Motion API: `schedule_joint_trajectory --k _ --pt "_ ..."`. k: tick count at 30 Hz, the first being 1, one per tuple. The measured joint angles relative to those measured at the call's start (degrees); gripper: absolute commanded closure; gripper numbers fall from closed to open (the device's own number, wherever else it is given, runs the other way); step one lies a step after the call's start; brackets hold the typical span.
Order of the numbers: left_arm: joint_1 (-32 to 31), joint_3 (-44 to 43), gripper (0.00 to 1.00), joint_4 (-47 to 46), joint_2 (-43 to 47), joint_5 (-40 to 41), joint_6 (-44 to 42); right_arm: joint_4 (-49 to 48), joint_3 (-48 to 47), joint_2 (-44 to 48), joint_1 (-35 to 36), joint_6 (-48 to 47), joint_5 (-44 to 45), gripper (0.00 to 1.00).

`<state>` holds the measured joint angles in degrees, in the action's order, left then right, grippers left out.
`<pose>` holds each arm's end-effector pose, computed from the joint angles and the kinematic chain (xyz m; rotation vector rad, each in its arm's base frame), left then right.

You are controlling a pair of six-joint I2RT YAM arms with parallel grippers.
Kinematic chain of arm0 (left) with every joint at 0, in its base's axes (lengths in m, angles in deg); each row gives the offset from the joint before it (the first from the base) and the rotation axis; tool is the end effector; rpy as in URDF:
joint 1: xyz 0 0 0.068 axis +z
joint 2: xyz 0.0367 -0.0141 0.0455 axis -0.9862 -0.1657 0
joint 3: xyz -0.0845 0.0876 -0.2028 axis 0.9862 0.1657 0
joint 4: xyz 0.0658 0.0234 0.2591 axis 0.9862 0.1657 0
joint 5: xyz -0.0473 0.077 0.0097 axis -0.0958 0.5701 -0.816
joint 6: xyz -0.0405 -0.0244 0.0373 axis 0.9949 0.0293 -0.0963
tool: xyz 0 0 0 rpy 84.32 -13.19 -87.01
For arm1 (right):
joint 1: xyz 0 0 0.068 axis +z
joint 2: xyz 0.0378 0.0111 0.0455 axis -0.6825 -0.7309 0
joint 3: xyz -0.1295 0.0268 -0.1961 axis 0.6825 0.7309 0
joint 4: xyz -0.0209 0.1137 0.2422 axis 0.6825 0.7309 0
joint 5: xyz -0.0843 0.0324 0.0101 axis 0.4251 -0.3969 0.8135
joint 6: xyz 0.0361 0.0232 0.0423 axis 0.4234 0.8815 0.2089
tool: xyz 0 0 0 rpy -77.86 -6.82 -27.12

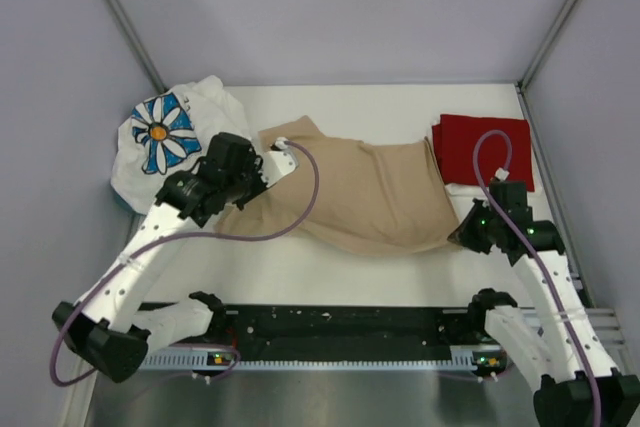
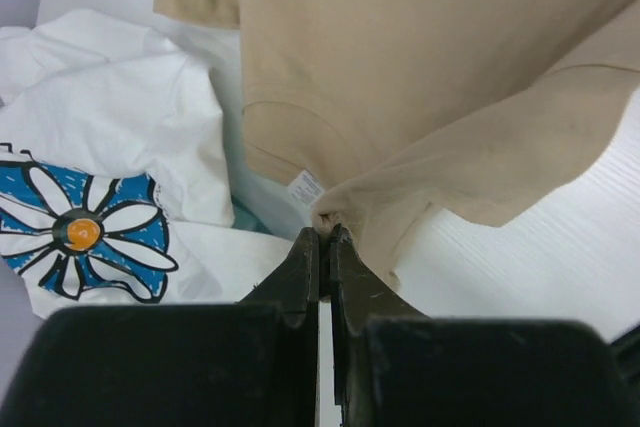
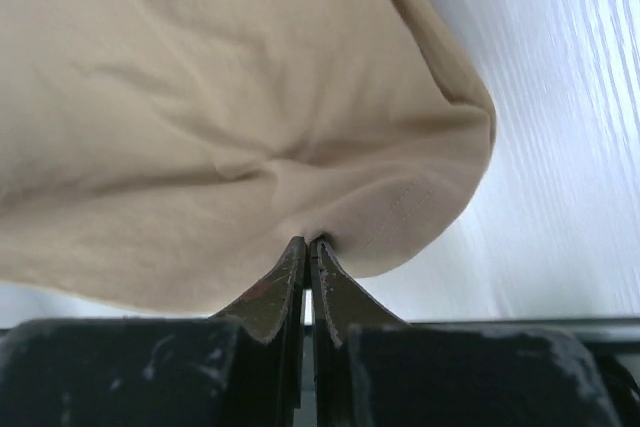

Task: Fold and stack the t-shirts

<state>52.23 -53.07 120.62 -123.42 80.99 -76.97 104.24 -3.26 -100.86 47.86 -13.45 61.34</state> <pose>0.2009 -0.1075 0.3219 1.2462 2.0273 0.0698 0.1636 0.0198 0.2218 0.6521 2.5386 0.4299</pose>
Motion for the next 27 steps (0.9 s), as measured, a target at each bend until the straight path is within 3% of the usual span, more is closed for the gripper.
schedule_joint_trajectory --k 12,17,27 --pt "0.1 3.8 1.00 -25.0 -16.9 7.8 -5.6 -24.3 1.0 -25.2 -0.2 -2.3 7.9 1.00" --pt "1.6 3.8 1.00 -28.3 -21.0 9.0 -6.5 -28.4 0.4 -31.5 -0.4 -5.0 10.3 1.00" --pt "5.1 5.1 1.00 -30.1 -24.0 10.4 -6.5 -31.7 -0.5 -34.2 -0.5 -7.4 10.8 0.99"
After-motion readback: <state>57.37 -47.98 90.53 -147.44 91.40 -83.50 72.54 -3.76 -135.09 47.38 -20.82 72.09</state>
